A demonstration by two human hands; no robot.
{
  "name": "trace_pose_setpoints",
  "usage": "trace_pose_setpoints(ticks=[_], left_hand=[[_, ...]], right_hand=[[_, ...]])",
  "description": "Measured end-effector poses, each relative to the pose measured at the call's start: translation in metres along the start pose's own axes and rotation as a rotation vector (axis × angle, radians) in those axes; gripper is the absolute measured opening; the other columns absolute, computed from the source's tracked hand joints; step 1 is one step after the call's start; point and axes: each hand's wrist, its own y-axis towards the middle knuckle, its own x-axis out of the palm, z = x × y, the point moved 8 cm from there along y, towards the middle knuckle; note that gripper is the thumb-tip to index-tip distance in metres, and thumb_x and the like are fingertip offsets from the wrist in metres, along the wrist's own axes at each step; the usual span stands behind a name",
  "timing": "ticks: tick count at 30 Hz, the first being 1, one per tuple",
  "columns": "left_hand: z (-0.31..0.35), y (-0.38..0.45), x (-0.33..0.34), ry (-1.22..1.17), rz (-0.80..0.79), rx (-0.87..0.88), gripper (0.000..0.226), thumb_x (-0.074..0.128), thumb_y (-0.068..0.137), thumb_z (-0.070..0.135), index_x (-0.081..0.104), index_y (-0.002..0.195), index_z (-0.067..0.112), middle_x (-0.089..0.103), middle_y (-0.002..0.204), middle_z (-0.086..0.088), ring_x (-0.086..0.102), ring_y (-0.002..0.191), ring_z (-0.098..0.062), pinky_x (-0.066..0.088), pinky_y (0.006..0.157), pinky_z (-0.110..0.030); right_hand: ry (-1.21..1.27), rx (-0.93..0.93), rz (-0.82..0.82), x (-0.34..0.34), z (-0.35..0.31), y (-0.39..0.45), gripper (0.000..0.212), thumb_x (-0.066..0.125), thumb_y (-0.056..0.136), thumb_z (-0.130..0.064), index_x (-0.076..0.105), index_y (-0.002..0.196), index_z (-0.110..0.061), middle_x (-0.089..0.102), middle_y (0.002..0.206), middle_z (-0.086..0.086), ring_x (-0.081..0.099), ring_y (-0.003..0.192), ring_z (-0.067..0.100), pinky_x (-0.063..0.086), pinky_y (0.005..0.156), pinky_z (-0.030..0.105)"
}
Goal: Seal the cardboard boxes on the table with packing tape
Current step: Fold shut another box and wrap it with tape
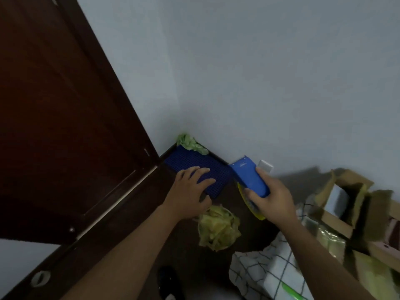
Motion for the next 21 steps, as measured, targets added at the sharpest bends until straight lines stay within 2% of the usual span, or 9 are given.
trace_pose_setpoints(ticks=[3,8,14,18,21], left_hand=[[-0.051,-0.004,-0.006,-0.045,-0.023,0.035,0.053,0.050,0.082,0.045,0.057,0.132,0.028,0.042,0.147,-0.003,0.034,0.134,-0.026,0.028,0.107,-0.050],[-0.093,0.023,-0.022,-0.054,-0.052,0.182,0.051,0.053,0.083,0.042,0.056,0.133,0.030,0.040,0.149,-0.001,0.031,0.137,-0.025,0.022,0.110,-0.048],[-0.082,0.100,-0.025,-0.010,-0.126,0.380,0.051,0.049,0.087,0.044,0.053,0.136,0.032,0.036,0.150,0.003,0.027,0.137,-0.021,0.018,0.112,-0.046],[-0.057,0.145,-0.019,0.013,-0.176,0.475,0.054,0.043,0.086,0.048,0.053,0.137,0.032,0.037,0.150,0.001,0.031,0.137,-0.023,0.024,0.112,-0.047],[-0.038,0.173,-0.010,0.007,-0.218,0.543,0.055,0.040,0.086,0.050,0.052,0.137,0.032,0.037,0.150,0.000,0.030,0.137,-0.024,0.024,0.112,-0.047]], right_hand=[[-0.012,0.076,0.052,0.031,-0.027,0.004,0.072,0.078,0.083,-0.038,0.048,0.148,-0.025,0.064,0.113,0.014,0.061,0.096,0.028,0.046,0.076,0.034],[-0.031,0.191,0.185,0.035,-0.050,0.003,0.071,0.076,0.084,-0.041,0.048,0.148,-0.025,0.064,0.113,0.012,0.059,0.094,0.025,0.048,0.076,0.036],[-0.015,0.328,0.324,0.014,-0.029,0.014,0.072,0.075,0.086,-0.040,0.043,0.150,-0.030,0.059,0.108,0.008,0.051,0.087,0.018,0.041,0.072,0.031],[-0.009,0.430,0.393,0.005,-0.012,0.028,0.072,0.072,0.088,-0.045,0.041,0.151,-0.031,0.058,0.110,0.007,0.049,0.085,0.016,0.037,0.065,0.027],[0.024,0.500,0.456,-0.005,-0.004,0.034,0.074,0.071,0.087,-0.048,0.039,0.152,-0.032,0.058,0.111,0.008,0.050,0.088,0.016,0.041,0.070,0.030]])
